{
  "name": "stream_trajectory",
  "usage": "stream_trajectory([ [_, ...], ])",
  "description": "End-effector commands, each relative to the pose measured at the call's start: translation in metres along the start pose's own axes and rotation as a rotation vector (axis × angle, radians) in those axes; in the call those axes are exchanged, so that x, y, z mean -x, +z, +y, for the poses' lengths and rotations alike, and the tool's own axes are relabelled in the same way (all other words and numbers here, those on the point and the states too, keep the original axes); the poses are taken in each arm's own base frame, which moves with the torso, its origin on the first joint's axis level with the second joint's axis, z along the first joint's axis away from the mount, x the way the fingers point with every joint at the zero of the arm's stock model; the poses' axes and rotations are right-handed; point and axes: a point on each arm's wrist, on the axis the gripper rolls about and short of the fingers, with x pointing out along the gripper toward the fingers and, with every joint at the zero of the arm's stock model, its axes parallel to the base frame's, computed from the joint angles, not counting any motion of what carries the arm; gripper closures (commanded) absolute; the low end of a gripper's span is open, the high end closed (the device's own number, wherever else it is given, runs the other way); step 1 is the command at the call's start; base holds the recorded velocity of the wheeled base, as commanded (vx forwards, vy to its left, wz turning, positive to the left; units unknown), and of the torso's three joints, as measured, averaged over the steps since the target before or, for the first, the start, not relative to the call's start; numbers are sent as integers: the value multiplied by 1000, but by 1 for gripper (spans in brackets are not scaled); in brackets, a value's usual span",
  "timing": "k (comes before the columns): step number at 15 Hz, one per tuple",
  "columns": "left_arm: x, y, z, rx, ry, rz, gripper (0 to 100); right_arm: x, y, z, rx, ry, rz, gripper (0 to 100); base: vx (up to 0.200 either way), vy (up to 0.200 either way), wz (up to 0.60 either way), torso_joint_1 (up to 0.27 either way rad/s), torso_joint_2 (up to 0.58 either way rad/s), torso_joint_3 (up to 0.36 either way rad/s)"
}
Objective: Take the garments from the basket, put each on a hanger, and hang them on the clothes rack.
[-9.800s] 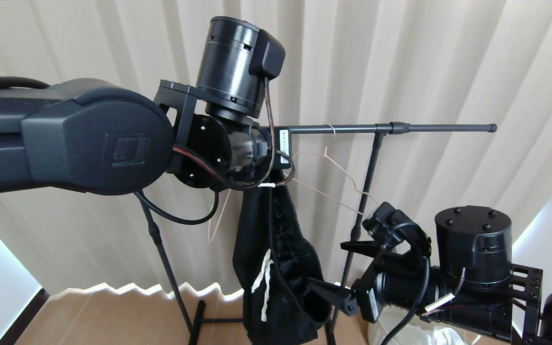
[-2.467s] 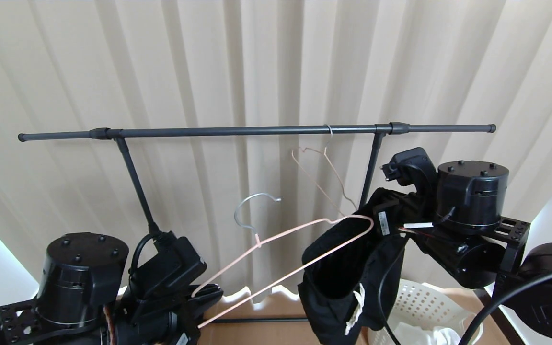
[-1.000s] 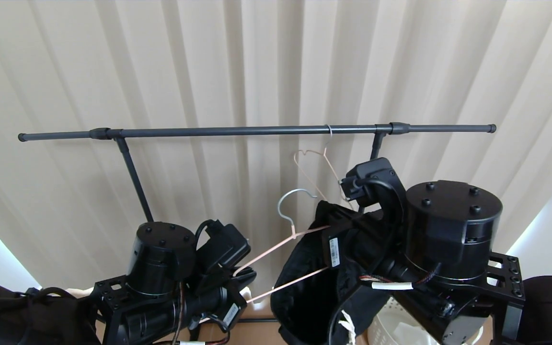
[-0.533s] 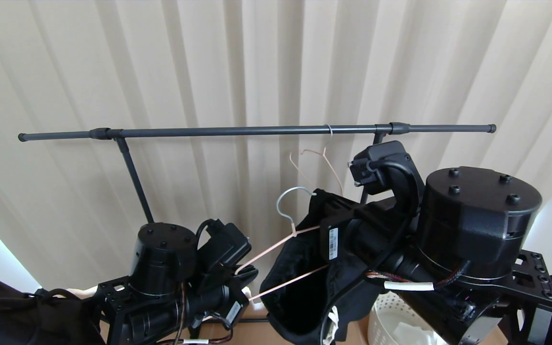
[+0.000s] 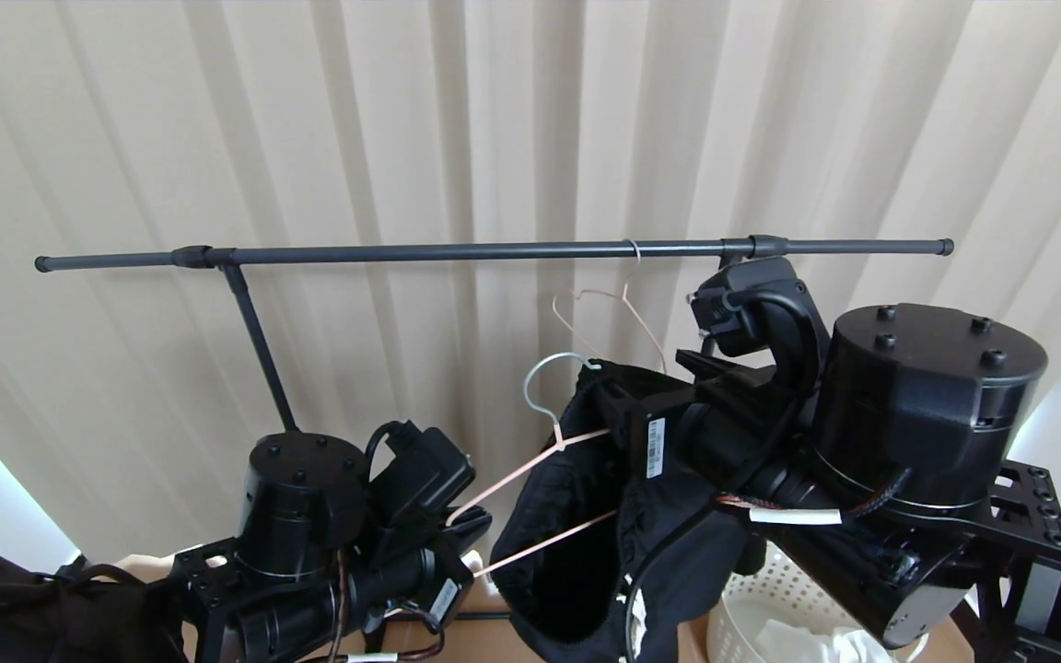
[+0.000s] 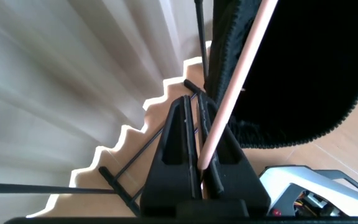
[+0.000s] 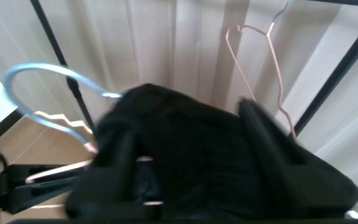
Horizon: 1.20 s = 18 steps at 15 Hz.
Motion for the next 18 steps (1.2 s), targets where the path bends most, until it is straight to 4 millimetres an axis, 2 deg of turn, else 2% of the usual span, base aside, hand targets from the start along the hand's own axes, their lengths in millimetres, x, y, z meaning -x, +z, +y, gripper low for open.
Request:
stream_trajectory([
  [1, 5, -1, 0, 11, 2, -9, 100, -2, 3, -4, -9, -14, -9, 0, 0, 0, 0, 0, 0, 0],
  [18, 10, 7, -3, 110, 23, -121, 100, -7, -5, 0, -1, -13, -2, 0, 0, 0, 0, 0, 0, 0],
])
